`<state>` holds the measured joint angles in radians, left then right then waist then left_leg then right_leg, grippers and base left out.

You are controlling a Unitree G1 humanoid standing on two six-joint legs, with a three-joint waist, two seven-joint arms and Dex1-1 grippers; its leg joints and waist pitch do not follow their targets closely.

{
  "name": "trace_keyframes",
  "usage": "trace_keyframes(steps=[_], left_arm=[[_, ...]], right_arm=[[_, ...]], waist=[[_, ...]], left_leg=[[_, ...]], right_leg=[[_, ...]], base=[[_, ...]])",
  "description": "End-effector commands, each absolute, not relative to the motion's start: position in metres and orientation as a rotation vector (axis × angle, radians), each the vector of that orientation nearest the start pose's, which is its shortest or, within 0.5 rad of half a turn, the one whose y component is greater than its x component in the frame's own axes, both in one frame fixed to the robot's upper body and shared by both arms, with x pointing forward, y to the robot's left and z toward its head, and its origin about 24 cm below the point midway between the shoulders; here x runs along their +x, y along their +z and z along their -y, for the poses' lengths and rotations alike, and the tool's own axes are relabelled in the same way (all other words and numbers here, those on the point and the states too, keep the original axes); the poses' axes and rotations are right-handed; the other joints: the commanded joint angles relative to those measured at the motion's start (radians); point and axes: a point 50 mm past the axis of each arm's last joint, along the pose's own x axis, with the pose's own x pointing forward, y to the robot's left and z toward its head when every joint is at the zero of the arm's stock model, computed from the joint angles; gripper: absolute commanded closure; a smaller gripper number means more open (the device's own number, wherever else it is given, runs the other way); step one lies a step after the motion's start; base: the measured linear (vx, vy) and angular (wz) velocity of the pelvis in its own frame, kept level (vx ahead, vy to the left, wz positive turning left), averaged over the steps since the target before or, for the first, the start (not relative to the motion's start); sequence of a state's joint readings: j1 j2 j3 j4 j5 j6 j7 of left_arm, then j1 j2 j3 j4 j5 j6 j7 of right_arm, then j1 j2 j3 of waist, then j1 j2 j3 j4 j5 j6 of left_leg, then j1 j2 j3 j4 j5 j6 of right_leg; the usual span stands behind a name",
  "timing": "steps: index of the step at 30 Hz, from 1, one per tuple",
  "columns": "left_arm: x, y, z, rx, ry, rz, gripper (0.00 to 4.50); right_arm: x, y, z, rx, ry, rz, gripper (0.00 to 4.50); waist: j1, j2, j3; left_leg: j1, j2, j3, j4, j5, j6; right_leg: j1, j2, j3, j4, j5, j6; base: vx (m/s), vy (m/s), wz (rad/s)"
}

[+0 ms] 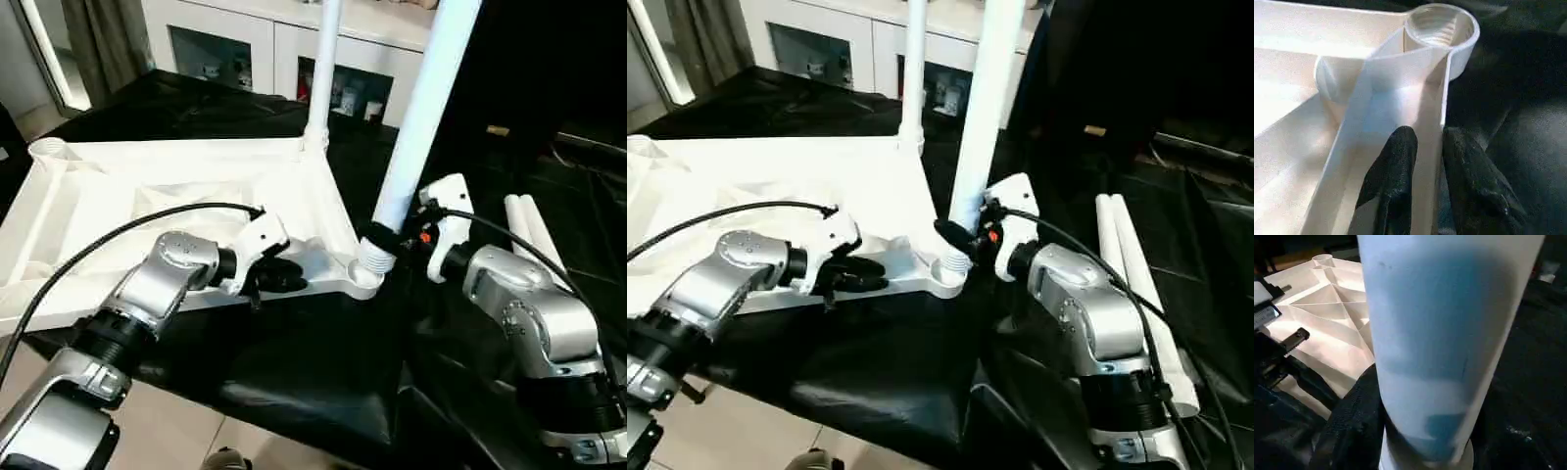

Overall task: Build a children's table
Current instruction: Rotate table base

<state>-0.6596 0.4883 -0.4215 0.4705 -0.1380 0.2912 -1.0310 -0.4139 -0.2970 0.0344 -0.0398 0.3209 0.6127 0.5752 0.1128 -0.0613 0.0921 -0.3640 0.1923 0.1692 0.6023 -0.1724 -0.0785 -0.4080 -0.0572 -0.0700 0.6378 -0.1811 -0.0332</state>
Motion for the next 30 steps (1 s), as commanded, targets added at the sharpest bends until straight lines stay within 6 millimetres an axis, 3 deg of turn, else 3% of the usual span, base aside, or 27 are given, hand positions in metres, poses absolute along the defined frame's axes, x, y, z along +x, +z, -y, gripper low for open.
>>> trace_keyframes(steps=[1,8,13,29,30], left_arm=[[0.3311,0.0799,-0.1362,0.462,-1.183,-0.468,3.92],[0.3311,0.0799,-0.1362,0.462,-1.183,-0.468,4.5],[0.3311,0.0799,-0.1362,0.462,-1.183,-0.468,4.5],[0.3352,0.0776,-0.1375,0.491,-1.172,-0.471,4.5],[0.3372,0.0768,-0.1382,0.503,-1.16,-0.473,4.5]], right_arm=[[0.3057,0.1202,0.1369,0.008,0.736,-0.175,2.59],[0.3057,0.1202,0.1369,0.008,0.736,-0.175,2.59],[0.3057,0.1202,0.1369,0.008,0.736,-0.175,2.59],[0.3057,0.1197,0.1361,0.009,0.738,-0.174,2.59],[0.3057,0.1194,0.1357,0.01,0.739,-0.174,2.59]], waist=[[0.002,0.025,-0.088],[0.002,0.025,-0.088],[-0.001,0.024,-0.091],[-0.003,0.025,-0.088],[-0.002,0.034,-0.095]], left_leg=[[0.012,0.034,-0.013,-0.071,-0.194,-0.05],[0.012,0.034,-0.013,-0.071,-0.201,-0.049],[0.01,0.033,-0.012,-0.068,-0.175,-0.044],[0.011,0.033,-0.012,-0.07,-0.188,-0.044],[0.014,0.031,-0.011,-0.067,-0.193,-0.045]], right_leg=[[0.061,-0.086,0.057,-0.082,-0.207,-0.15],[0.061,-0.087,0.057,-0.083,-0.227,-0.147],[0.064,-0.086,0.058,-0.077,-0.172,-0.161],[0.062,-0.085,0.057,-0.083,-0.198,-0.157],[0.063,-0.083,0.057,-0.087,-0.197,-0.151]], base=[[0.0,0.0,0.0],[0.0,0.0,0.0],[0.0,0.0,0.0],[0.0,0.0,0.0],[0.0,0.0,0.0]])
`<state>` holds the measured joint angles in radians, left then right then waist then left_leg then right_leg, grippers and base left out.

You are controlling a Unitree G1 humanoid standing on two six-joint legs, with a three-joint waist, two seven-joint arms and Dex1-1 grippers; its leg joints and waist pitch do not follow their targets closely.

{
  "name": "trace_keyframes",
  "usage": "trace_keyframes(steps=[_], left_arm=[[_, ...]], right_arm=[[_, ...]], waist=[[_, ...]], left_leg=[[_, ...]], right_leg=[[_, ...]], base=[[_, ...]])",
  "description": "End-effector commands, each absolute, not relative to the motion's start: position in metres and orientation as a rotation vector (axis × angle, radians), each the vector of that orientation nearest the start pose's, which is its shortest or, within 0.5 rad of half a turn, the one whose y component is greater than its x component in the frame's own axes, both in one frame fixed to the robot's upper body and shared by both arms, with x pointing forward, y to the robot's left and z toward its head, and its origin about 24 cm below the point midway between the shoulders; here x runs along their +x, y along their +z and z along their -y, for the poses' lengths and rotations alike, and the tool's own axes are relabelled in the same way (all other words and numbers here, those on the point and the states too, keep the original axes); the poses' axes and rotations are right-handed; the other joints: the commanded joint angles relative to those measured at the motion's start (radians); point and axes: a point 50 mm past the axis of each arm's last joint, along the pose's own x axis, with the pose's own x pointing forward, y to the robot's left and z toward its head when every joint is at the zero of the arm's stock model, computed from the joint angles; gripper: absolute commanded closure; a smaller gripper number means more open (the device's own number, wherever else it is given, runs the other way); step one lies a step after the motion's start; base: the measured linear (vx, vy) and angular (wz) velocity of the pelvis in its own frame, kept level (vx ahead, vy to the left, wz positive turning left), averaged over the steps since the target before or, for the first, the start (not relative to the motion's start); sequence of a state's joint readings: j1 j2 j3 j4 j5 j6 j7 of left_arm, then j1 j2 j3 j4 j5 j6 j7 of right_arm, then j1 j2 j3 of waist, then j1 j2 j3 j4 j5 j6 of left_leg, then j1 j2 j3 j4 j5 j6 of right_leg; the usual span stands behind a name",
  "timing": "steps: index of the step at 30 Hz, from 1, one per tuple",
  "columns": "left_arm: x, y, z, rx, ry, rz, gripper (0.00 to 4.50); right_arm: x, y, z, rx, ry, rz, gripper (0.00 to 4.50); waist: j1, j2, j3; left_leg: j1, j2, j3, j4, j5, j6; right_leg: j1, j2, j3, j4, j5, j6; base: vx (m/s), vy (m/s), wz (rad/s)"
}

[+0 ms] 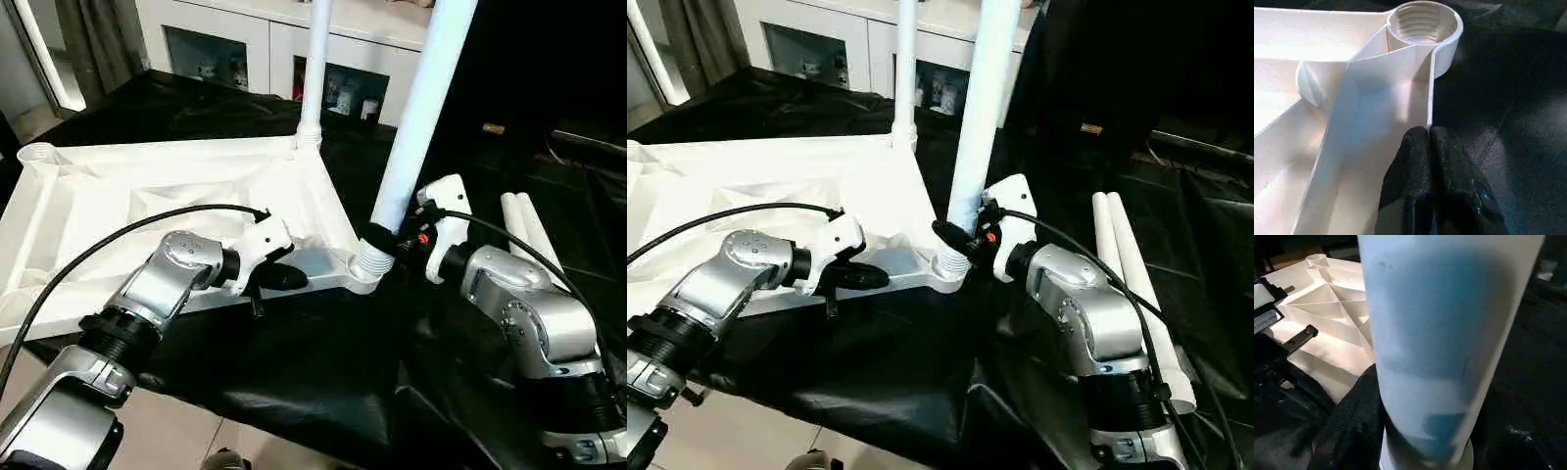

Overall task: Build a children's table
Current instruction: Rotate table base

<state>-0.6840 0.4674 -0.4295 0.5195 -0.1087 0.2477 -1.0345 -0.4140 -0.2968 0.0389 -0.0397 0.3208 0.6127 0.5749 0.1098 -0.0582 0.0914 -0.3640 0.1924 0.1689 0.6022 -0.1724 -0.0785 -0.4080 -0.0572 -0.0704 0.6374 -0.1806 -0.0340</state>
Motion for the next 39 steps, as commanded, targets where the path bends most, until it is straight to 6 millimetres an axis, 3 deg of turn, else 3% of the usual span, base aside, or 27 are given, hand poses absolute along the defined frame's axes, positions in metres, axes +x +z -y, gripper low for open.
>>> trace_keyframes(steps=[1,3,5,9,11,17,39], left_arm=[[0.342,0.075,-0.139,0.514,-1.132,-0.478,4.5],[0.343,0.075,-0.139,0.514,-1.123,-0.477,4.5],[0.344,0.077,-0.138,0.491,-1.128,-0.484,3.93],[0.345,0.079,-0.138,0.468,-1.121,-0.477,3.8],[0.347,0.08,-0.138,0.483,-1.11,-0.456,3.52],[0.346,0.078,-0.139,0.491,-1.129,-0.468,3.28],[0.35,0.071,-0.127,0.455,-1.152,-0.463,3.22]], right_arm=[[0.306,0.119,0.135,0.014,0.742,-0.171,2.59],[0.305,0.118,0.134,0.015,0.743,-0.171,2.59],[0.306,0.118,0.134,0.015,0.744,-0.171,2.59],[0.306,0.118,0.134,0.014,0.744,-0.172,2.59],[0.305,0.118,0.134,0.016,0.746,-0.173,2.59],[0.306,0.118,0.133,0.017,0.752,-0.172,2.59],[0.304,0.118,0.133,0.017,0.753,-0.173,2.59]], waist=[[0.006,0.027,-0.093],[0.007,0.025,-0.095],[0.006,0.026,-0.096],[0.006,0.031,-0.097],[0.007,0.029,-0.097],[0.01,0.031,-0.098],[0.011,0.037,-0.099]], left_leg=[[0.012,0.029,-0.012,-0.067,-0.192,-0.044],[0.008,0.031,-0.014,-0.068,-0.185,-0.045],[0.009,0.032,-0.013,-0.067,-0.18,-0.043],[0.01,0.032,-0.013,-0.067,-0.183,-0.037],[0.011,0.032,-0.012,-0.067,-0.189,-0.037],[0.01,0.034,-0.013,-0.067,-0.183,-0.036],[0.01,0.032,-0.014,-0.067,-0.193,-0.033]], right_leg=[[0.066,-0.084,0.057,-0.087,-0.204,-0.144],[0.069,-0.087,0.057,-0.082,-0.207,-0.142],[0.067,-0.088,0.057,-0.082,-0.207,-0.144],[0.063,-0.087,0.056,-0.083,-0.219,-0.149],[0.064,-0.087,0.056,-0.086,-0.226,-0.147],[0.063,-0.088,0.056,-0.082,-0.206,-0.148],[0.066,-0.088,0.055,-0.086,-0.198,-0.153]], base=[[0.0,0.0,0.0],[0.0,0.0,0.0],[0.0,0.0,0.0],[0.0,0.0,0.0],[0.0,0.0,0.0],[0.0,0.0,0.0],[0.0,0.0,0.0]])
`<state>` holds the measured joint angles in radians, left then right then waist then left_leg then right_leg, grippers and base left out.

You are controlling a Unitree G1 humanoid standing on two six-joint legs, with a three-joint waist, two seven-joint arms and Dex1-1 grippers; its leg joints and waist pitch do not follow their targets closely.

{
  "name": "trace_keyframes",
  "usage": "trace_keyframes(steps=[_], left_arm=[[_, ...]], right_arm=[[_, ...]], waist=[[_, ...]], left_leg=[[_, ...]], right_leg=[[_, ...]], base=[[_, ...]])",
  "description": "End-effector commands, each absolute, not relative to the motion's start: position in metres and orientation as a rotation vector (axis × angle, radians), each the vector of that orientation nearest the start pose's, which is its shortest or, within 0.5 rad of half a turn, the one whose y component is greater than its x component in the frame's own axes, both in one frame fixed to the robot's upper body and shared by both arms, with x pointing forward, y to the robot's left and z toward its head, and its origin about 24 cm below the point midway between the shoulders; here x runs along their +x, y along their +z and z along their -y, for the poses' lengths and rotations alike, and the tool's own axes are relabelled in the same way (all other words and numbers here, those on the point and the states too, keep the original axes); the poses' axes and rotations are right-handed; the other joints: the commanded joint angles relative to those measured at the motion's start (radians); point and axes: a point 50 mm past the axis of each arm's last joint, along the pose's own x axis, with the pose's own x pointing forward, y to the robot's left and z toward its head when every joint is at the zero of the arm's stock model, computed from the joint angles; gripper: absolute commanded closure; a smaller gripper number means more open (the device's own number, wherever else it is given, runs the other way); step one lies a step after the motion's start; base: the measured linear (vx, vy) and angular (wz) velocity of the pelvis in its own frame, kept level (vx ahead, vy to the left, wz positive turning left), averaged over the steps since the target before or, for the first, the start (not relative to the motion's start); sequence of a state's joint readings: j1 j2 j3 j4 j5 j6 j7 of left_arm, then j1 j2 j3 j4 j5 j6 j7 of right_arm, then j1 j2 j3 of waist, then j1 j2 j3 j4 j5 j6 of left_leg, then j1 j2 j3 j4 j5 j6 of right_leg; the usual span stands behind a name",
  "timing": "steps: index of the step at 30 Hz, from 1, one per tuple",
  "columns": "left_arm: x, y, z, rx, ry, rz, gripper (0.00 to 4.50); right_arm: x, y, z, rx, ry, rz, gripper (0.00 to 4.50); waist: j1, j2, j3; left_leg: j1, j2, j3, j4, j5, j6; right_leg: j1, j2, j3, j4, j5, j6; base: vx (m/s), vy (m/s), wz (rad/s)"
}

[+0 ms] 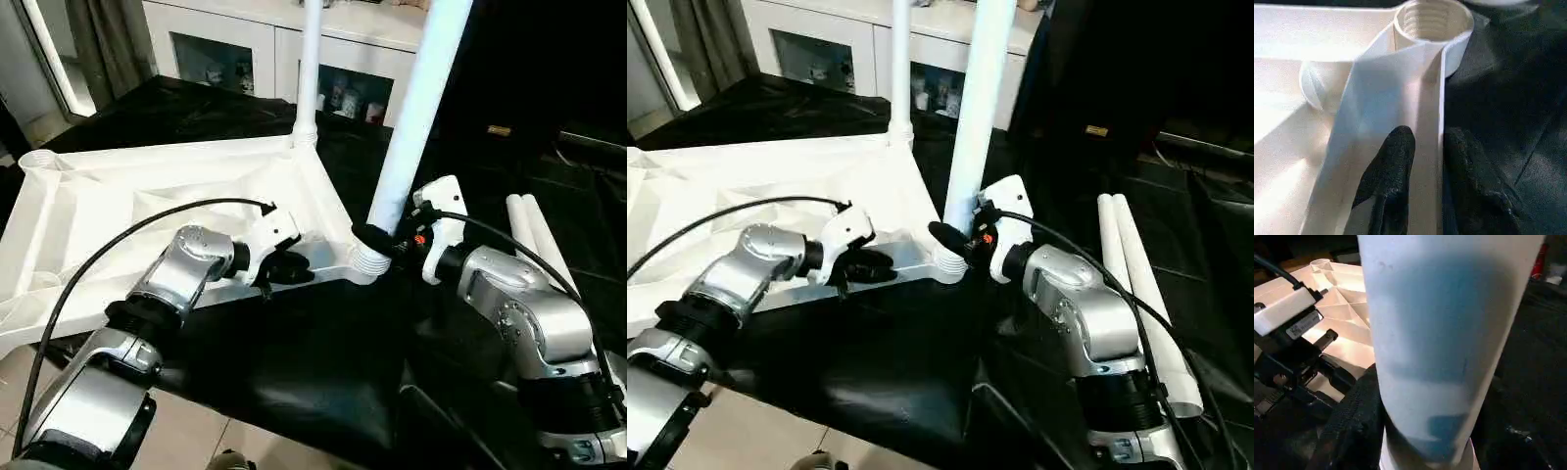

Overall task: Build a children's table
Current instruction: Rotate table base

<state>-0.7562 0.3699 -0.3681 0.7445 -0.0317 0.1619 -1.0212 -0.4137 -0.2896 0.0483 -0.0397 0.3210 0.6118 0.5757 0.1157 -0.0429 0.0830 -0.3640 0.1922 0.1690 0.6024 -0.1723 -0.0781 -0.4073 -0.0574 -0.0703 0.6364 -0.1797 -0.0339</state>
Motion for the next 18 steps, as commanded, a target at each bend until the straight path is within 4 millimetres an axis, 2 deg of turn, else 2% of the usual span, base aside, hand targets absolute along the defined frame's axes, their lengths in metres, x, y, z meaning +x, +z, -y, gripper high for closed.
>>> trace_keyframes(steps=[1,6,8,11,14,17,18], left_arm=[[0.3495,0.0697,-0.1276,0.462,-1.151,-0.471,3.22],[0.3491,0.0669,-0.1276,0.462,-1.153,-0.484,3.22],[0.3494,0.0666,-0.1274,0.46,-1.15,-0.483,3.51],[0.3508,0.0664,-0.1261,0.454,-1.144,-0.475,3.63],[0.3502,0.0652,-0.126,0.458,-1.157,-0.485,3.98],[0.3492,0.0633,-0.1268,0.456,-1.166,-0.504,4.16],[0.3489,0.0624,-0.1273,0.455,-1.169,-0.514,4.33]], right_arm=[[0.3038,0.1178,0.133,0.018,0.753,-0.173,2.59],[0.3033,0.118,0.1335,0.018,0.751,-0.172,2.59],[0.3032,0.118,0.1337,0.018,0.75,-0.172,2.59],[0.3025,0.118,0.1345,0.017,0.748,-0.172,2.59],[0.3017,0.1176,0.1349,0.016,0.748,-0.174,2.59],[0.3014,0.1175,0.1352,0.017,0.747,-0.174,2.59],[0.3014,0.1175,0.1354,0.017,0.746,-0.174,2.59]], waist=[[0.005,0.024,-0.09],[0.005,0.024,-0.091],[0.006,0.025,-0.091],[0.005,0.026,-0.091],[0.007,0.028,-0.092],[0.006,0.035,-0.094],[0.004,0.033,-0.094]], left_leg=[[0.011,0.033,-0.015,-0.067,-0.198,-0.035],[0.009,0.032,-0.014,-0.067,-0.194,-0.03],[0.009,0.031,-0.014,-0.066,-0.195,-0.028],[0.009,0.029,-0.013,-0.066,-0.195,-0.021],[0.009,0.029,-0.013,-0.066,-0.195,-0.018],[0.009,0.031,-0.016,-0.067,-0.201,-0.021],[0.01,0.032,-0.015,-0.068,-0.204,-0.022]], right_leg=[[0.065,-0.088,0.056,-0.086,-0.198,-0.156],[0.066,-0.088,0.056,-0.085,-0.194,-0.159],[0.066,-0.088,0.055,-0.087,-0.205,-0.156],[0.066,-0.087,0.055,-0.091,-0.229,-0.147],[0.065,-0.088,0.055,-0.094,-0.263,-0.129],[0.064,-0.087,0.053,-0.093,-0.255,-0.134],[0.064,-0.087,0.053,-0.092,-0.241,-0.14]], base=[[0.0,0.0,0.0],[0.0,0.0,0.0],[0.0,0.0,0.0],[0.0,0.0,0.0],[0.0,0.0,0.0],[0.0,0.0,0.0],[0.0,0.0,0.0]])
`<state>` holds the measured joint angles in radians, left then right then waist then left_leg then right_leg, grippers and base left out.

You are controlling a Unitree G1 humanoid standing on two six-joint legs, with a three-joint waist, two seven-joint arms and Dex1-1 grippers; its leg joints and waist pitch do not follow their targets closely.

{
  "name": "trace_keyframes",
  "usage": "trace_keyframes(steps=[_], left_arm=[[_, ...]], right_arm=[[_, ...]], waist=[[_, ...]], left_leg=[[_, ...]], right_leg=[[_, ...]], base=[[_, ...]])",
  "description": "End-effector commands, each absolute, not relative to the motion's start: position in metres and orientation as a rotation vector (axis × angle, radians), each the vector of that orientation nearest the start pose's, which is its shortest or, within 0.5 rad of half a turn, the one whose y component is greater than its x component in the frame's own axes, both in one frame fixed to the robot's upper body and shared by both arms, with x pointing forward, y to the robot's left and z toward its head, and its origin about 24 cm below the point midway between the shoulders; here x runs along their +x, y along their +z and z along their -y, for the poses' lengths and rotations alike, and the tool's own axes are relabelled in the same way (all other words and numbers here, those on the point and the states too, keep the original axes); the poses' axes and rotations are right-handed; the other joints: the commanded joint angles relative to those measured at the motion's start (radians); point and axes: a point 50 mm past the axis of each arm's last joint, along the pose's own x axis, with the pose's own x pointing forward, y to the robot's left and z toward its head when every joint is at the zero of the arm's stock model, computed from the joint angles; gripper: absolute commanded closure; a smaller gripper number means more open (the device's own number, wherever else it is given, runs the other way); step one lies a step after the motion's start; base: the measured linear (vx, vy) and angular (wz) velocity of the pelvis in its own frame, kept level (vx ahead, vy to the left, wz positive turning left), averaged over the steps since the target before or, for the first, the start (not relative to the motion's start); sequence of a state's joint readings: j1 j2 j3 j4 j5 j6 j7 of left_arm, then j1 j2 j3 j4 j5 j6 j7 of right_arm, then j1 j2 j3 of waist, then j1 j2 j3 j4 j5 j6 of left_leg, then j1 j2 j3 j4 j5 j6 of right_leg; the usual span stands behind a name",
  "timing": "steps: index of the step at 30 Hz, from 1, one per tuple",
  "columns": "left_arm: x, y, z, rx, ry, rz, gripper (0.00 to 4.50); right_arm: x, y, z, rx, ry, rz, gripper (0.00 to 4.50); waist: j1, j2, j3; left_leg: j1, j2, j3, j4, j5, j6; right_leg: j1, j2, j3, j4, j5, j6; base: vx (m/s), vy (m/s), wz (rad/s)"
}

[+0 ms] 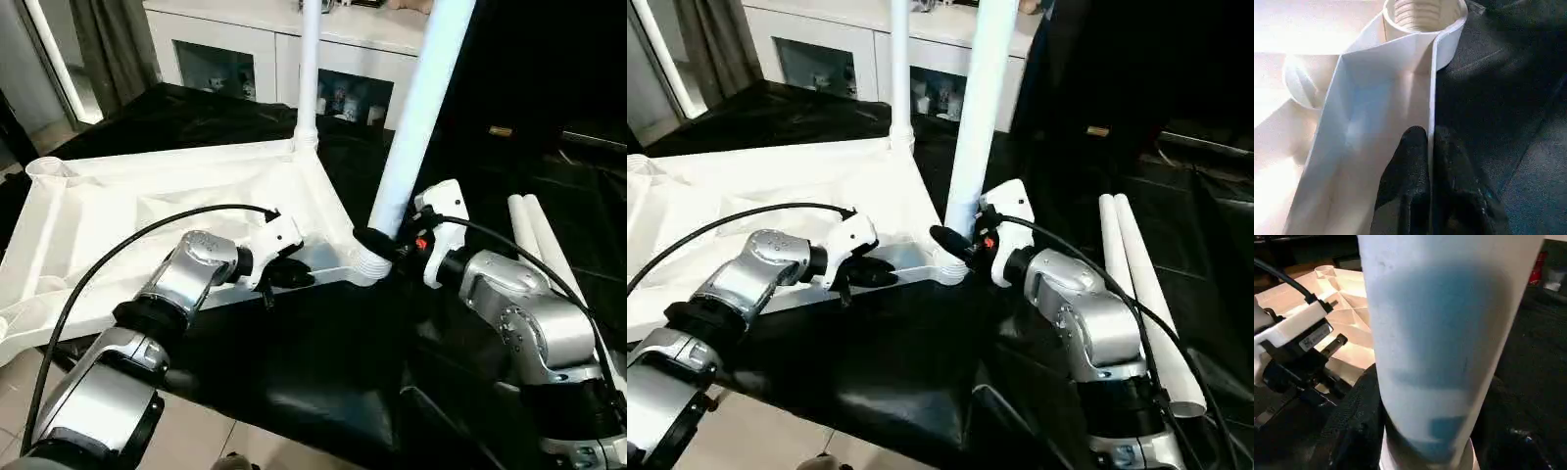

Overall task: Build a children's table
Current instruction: Rotate table base, then insert table leg to table base

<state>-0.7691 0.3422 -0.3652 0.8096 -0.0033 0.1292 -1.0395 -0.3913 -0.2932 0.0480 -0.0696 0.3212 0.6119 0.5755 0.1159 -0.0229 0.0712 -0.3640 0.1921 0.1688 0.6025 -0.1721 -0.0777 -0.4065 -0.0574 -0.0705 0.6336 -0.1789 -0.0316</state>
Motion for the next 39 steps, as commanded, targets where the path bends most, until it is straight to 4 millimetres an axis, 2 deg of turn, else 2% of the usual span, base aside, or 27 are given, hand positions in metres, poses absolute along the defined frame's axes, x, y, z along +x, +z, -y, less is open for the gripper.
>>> trace_keyframes(steps=[1,2,4,5,8,10,12,13,15,16,17,18,21,22,23,24,25,27,28,29,31,33,34,36,37,38,39], left_arm=[[0.349,0.062,-0.127,0.455,-1.17,-0.516,4.42],[0.348,0.06,-0.129,0.459,-1.178,-0.538,4.46],[0.347,0.058,-0.132,0.464,-1.182,-0.564,4.48],[0.346,0.057,-0.135,0.471,-1.18,-0.575,4.48],[0.345,0.056,-0.137,0.47,-1.177,-0.582,4.5],[0.342,0.059,-0.148,0.456,-1.165,-0.579,4.5],[0.338,0.062,-0.158,0.459,-1.151,-0.579,4.5],[0.336,0.063,-0.162,0.462,-1.147,-0.581,4.5],[0.334,0.064,-0.165,0.46,-1.147,-0.584,4.5],[0.33,0.065,-0.169,0.458,-1.147,-0.582,4.5],[0.325,0.066,-0.173,0.45,-1.157,-0.583,4.5],[0.325,0.066,-0.173,0.45,-1.157,-0.583,4.5],[0.314,0.068,-0.176,0.456,-1.184,-0.581,4.5],[0.308,0.069,-0.176,0.459,-1.196,-0.58,4.5],[0.304,0.07,-0.175,0.449,-1.202,-0.574,4.5],[0.301,0.072,-0.174,0.453,-1.22,-0.549,4.5],[0.3,0.073,-0.173,0.459,-1.231,-0.532,4.5],[0.298,0.074,-0.172,0.454,-1.241,-0.528,4.5],[0.296,0.076,-0.171,0.465,-1.255,-0.512,4.5],[0.295,0.078,-0.171,0.476,-1.258,-0.505,4.5],[0.293,0.081,-0.171,0.507,-1.277,-0.48,4.5],[0.291,0.085,-0.17,0.515,-1.29,-0.464,4.5],[0.288,0.087,-0.168,0.514,-1.314,-0.452,4.5],[0.284,0.09,-0.167,0.509,-1.357,-0.437,4.5],[0.282,0.091,-0.166,0.511,-1.376,-0.432,4.5],[0.282,0.091,-0.166,0.509,-1.379,-0.433,4.5],[0.281,0.091,-0.167,0.506,-1.382,-0.436,4.5]], right_arm=[[0.301,0.118,0.135,0.018,0.746,-0.174,2.59],[0.302,0.118,0.135,0.018,0.745,-0.173,2.59],[0.303,0.118,0.135,0.019,0.744,-0.172,2.6],[0.303,0.118,0.135,0.021,0.744,-0.17,2.6],[0.304,0.119,0.135,0.021,0.744,-0.167,2.6],[0.308,0.118,0.133,0.006,0.756,-0.165,2.6],[0.309,0.117,0.129,0.007,0.793,-0.14,2.6],[0.31,0.118,0.127,0.01,0.812,-0.11,2.6],[0.31,0.117,0.126,0.007,0.82,-0.112,2.6],[0.311,0.114,0.126,0.026,0.829,-0.126,2.6],[0.311,0.112,0.125,0.062,0.848,-0.141,2.6],[0.311,0.112,0.125,0.062,0.848,-0.141,2.6],[0.309,0.108,0.121,0.118,0.941,-0.159,2.6],[0.307,0.104,0.119,0.136,1.007,-0.175,2.6],[0.306,0.1,0.118,0.129,1.054,-0.191,2.6],[0.304,0.096,0.116,0.116,1.107,-0.211,2.6],[0.303,0.095,0.115,0.11,1.133,-0.22,2.6],[0.303,0.092,0.115,0.096,1.145,-0.239,2.6],[0.303,0.091,0.115,0.09,1.16,-0.253,2.6],[0.304,0.09,0.116,0.071,1.163,-0.269,2.6],[0.304,0.089,0.117,0.053,1.174,-0.283,2.6],[0.304,0.09,0.117,0.048,1.193,-0.286,2.6],[0.304,0.091,0.117,0.039,1.205,-0.285,2.6],[0.306,0.092,0.117,0.027,1.214,-0.279,2.6],[0.307,0.093,0.117,0.026,1.213,-0.274,2.6],[0.308,0.093,0.117,0.026,1.215,-0.273,2.6],[0.308,0.094,0.117,0.026,1.218,-0.271,2.6]], waist=[[0.004,0.014,-0.083],[0.004,0.011,-0.082],[0.004,0.013,-0.084],[0.005,0.007,-0.085],[0.003,0.01,-0.084],[0.002,0.002,-0.084],[-0.004,0.005,-0.084],[-0.012,0.005,-0.08],[-0.012,0.008,-0.079],[-0.014,0.004,-0.079],[-0.016,0.006,-0.08],[-0.018,0.007,-0.082],[-0.018,-0.008,-0.077],[-0.017,-0.003,-0.08],[-0.019,0.0,-0.075],[-0.019,0.0,-0.075],[-0.02,-0.005,-0.074],[-0.018,-0.003,-0.074],[-0.018,-0.014,-0.071],[-0.016,-0.015,-0.07],[-0.015,-0.012,-0.071],[-0.018,-0.018,-0.066],[-0.017,-0.015,-0.068],[-0.018,-0.018,-0.067],[-0.017,-0.025,-0.067],[-0.019,-0.024,-0.066],[-0.017,-0.03,-0.062]], left_leg=[[0.01,0.032,-0.015,-0.068,-0.205,-0.022],[0.01,0.031,-0.014,-0.068,-0.205,-0.021],[0.009,0.03,-0.014,-0.067,-0.196,-0.019],[0.008,0.032,-0.014,-0.067,-0.183,-0.017],[0.008,0.031,-0.013,-0.066,-0.175,-0.012],[0.006,0.033,-0.013,-0.067,-0.169,-0.011],[0.006,0.036,-0.014,-0.068,-0.182,-0.017],[0.006,0.034,-0.011,-0.068,-0.196,-0.015],[0.01,0.033,-0.011,-0.068,-0.202,-0.013],[0.007,0.035,-0.012,-0.07,-0.197,-0.013],[0.008,0.037,-0.013,-0.07,-0.194,-0.012],[0.007,0.039,-0.015,-0.07,-0.194,-0.014],[0.008,0.037,-0.008,-0.07,-0.19,0.003],[0.01,0.041,-0.012,-0.069,-0.197,0.0],[0.009,0.04,-0.01,-0.071,-0.201,0.005],[0.009,0.04,-0.01,-0.071,-0.201,0.005],[0.008,0.039,-0.009,-0.071,-0.2,0.009],[0.008,0.039,-0.009,-0.071,-0.202,0.008],[0.009,0.037,-0.007,-0.072,-0.206,0.009],[0.011,0.037,-0.007,-0.072,-0.207,0.009],[0.011,0.039,-0.01,-0.074,-0.204,0.002],[0.01,0.038,-0.009,-0.076,-0.211,0.001],[0.011,0.041,-0.011,-0.076,-0.209,-0.003],[0.012,0.04,-0.009,-0.076,-0.212,-0.004],[0.011,0.04,-0.01,-0.076,-0.203,0.0],[0.011,0.04,-0.009,-0.077,-0.2,0.001],[0.013,0.04,-0.008,-0.077,-0.204,0.004]], right_leg=[[0.062,-0.086,0.053,-0.088,-0.232,-0.148],[0.062,-0.086,0.054,-0.09,-0.233,-0.148],[0.064,-0.087,0.054,-0.088,-0.223,-0.149],[0.066,-0.088,0.054,-0.084,-0.208,-0.154],[0.065,-0.088,0.055,-0.084,-0.189,-0.162],[0.067,-0.091,0.055,-0.081,-0.192,-0.165],[0.064,-0.095,0.053,-0.079,-0.21,-0.166],[0.061,-0.092,0.054,-0.086,-0.242,-0.162],[0.058,-0.09,0.054,-0.089,-0.262,-0.157],[0.061,-0.09,0.054,-0.086,-0.255,-0.159],[0.06,-0.09,0.054,-0.083,-0.246,-0.162],[0.062,-0.093,0.054,-0.078,-0.234,-0.169],[0.056,-0.089,0.054,-0.085,-0.26,-0.166],[0.058,-0.095,0.054,-0.077,-0.257,-0.173],[0.054,-0.089,0.054,-0.083,-0.265,-0.171],[0.054,-0.089,0.054,-0.083,-0.265,-0.171],[0.054,-0.087,0.054,-0.084,-0.266,-0.172],[0.054,-0.089,0.054,-0.086,-0.278,-0.168],[0.052,-0.087,0.055,-0.09,-0.298,-0.158],[0.05,-0.088,0.055,-0.091,-0.318,-0.151],[0.049,-0.088,0.055,-0.088,-0.316,-0.148],[0.048,-0.087,0.056,-0.09,-0.32,-0.144],[0.049,-0.089,0.056,-0.086,-0.305,-0.147],[0.048,-0.086,0.056,-0.086,-0.287,-0.153],[0.048,-0.089,0.056,-0.082,-0.281,-0.16],[0.047,-0.088,0.056,-0.084,-0.276,-0.161],[0.044,-0.087,0.056,-0.084,-0.283,-0.161]], base=[[0.0,0.0,0.0],[0.0,0.0,0.0],[0.0,0.0,0.0],[0.0,0.0,0.0],[0.0,0.0,0.0],[0.0,0.0,0.0],[0.0,0.0,0.0],[0.0,0.0,0.0],[0.0,0.0,0.0],[0.0,0.0,0.0],[0.0,0.0,0.0],[0.0,0.0,0.0],[0.0,0.0,0.0],[0.0,0.0,0.0],[0.0,0.0,0.0],[0.0,0.0,0.0],[0.0,0.0,0.0],[0.0,0.0,0.0],[0.0,0.0,0.0],[0.0,0.0,0.0],[0.0,0.0,0.0],[0.0,0.0,0.0],[0.0,0.0,0.0],[0.0,0.0,0.0],[0.0,0.0,0.0],[0.0,0.0,0.0],[0.0,0.0,0.0]])
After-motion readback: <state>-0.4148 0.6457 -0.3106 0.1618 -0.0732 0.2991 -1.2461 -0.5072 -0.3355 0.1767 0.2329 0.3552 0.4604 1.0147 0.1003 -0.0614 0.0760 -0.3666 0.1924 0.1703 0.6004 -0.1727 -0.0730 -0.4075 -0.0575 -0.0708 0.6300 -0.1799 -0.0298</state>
